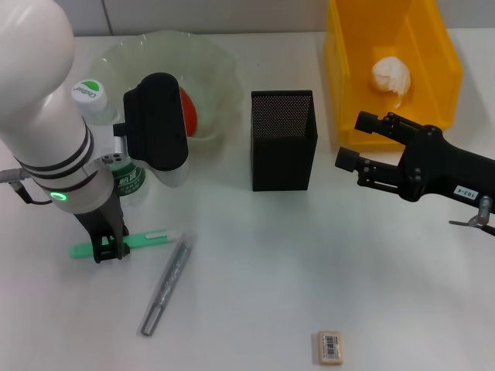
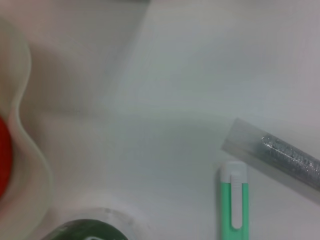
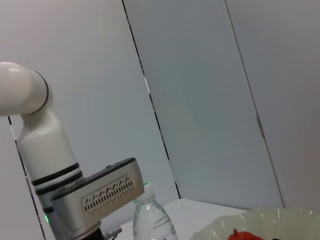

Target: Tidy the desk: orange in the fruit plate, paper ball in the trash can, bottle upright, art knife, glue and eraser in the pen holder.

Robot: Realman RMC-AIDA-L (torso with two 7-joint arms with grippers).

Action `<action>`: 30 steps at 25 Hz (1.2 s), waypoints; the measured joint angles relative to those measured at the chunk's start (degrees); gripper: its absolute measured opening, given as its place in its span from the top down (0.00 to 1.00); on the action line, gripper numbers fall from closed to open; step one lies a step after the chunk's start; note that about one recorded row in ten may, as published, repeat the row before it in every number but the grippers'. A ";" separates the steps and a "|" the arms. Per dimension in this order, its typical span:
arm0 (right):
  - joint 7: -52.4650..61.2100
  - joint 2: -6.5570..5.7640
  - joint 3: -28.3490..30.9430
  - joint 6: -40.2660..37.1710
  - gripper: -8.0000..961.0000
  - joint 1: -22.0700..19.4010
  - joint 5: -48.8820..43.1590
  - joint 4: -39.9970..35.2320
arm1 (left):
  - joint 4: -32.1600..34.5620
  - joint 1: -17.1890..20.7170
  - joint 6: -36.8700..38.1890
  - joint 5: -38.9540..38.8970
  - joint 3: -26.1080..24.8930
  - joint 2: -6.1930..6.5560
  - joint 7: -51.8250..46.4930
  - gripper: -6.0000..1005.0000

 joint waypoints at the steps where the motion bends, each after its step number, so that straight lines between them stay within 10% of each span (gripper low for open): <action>1: 0.00 0.00 0.00 0.00 0.13 0.00 0.00 0.00 | 0.00 0.00 0.00 0.00 0.00 0.00 0.00 0.81; 30: -0.13 0.02 2.25 -3.98 0.13 -4.66 4.50 -0.05 | 17.36 6.24 5.90 -31.25 -19.43 0.53 9.20 0.79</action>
